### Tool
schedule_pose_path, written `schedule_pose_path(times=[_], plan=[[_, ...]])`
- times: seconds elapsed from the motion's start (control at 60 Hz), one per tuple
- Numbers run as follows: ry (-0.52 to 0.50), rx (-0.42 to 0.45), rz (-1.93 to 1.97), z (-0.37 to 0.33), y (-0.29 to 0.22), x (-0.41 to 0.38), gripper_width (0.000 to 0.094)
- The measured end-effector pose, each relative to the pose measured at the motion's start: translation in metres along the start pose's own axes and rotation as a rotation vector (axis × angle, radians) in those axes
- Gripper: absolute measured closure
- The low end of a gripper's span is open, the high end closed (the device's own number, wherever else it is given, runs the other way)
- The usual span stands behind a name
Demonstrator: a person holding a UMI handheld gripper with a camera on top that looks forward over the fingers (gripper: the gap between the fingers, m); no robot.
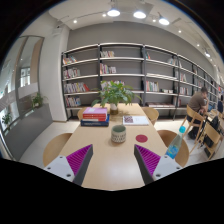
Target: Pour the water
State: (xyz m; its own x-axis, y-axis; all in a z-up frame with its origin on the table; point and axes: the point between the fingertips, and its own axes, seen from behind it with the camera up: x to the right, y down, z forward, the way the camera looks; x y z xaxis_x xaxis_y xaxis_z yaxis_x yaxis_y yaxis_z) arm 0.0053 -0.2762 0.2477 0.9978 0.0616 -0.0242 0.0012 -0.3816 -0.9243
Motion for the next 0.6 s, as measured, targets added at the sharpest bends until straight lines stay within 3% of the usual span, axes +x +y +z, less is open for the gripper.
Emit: schedule_pose_path(times=[0.4, 0.6], plan=[[0.154, -0.008, 0.022, 0.007, 0.076, 0.187, 0.0112], [0.215, -0.001, 0.053, 0.054, 0.092, 0.272, 0.0111]])
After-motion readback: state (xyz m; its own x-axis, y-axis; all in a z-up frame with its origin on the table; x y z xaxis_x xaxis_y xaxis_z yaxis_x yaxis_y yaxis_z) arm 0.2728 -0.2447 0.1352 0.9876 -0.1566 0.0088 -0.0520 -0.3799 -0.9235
